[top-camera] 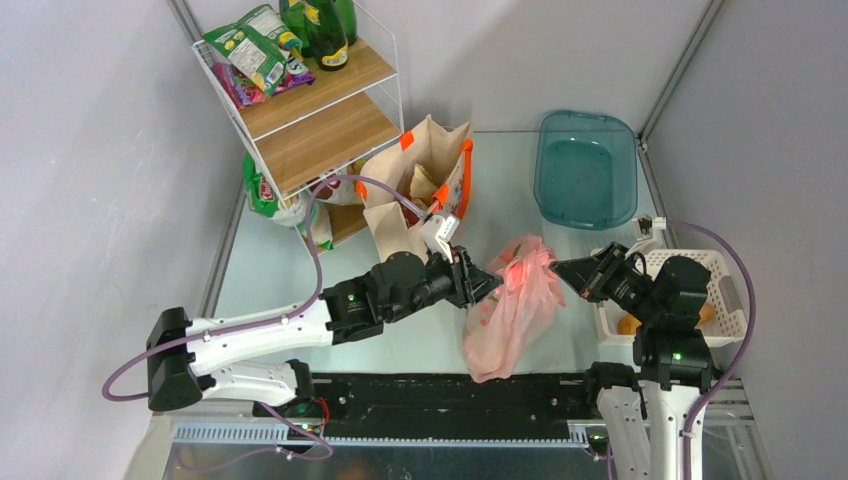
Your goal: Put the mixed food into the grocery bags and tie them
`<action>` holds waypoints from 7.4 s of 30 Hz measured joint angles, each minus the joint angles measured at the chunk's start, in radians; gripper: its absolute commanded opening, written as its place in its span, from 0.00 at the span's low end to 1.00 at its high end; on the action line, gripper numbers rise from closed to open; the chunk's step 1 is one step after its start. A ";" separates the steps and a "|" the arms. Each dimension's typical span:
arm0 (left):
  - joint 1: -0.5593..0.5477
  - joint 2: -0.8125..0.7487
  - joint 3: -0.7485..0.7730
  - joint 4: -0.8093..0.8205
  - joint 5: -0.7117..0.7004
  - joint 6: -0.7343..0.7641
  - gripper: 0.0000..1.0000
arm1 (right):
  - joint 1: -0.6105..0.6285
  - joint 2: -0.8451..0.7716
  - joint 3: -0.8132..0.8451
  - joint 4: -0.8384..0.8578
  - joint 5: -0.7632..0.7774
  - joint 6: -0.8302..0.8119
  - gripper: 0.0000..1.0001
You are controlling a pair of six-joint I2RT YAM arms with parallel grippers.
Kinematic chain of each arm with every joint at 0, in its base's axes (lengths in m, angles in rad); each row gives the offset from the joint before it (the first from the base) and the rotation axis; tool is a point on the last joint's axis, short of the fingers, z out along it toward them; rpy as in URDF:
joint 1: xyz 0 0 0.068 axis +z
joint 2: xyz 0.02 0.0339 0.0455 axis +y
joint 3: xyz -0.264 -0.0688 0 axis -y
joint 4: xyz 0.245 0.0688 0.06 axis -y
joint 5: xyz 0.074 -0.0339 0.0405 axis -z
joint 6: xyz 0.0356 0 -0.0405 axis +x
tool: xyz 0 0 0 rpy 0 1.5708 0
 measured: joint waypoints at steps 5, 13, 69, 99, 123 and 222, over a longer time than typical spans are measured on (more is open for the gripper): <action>0.000 0.003 0.000 0.000 0.002 0.000 0.36 | 0.002 0.000 0.000 0.000 0.000 0.003 0.00; 0.001 0.053 0.004 0.001 0.011 -0.001 0.23 | 0.008 0.000 0.000 0.000 0.002 0.007 0.00; -0.005 0.055 -0.052 -0.151 -0.291 0.166 0.00 | 0.632 0.086 0.111 -0.305 1.355 0.013 0.43; 0.001 0.029 -0.096 -0.121 -0.253 0.167 0.00 | 0.611 0.127 -0.018 -0.323 1.090 0.586 0.07; 0.020 0.013 0.039 -0.292 -0.391 0.264 0.00 | 0.590 0.280 -0.004 -0.095 1.262 0.267 0.00; 0.309 -0.189 -0.018 -0.313 -0.320 0.626 0.00 | 0.925 0.786 0.000 0.350 1.055 0.163 0.00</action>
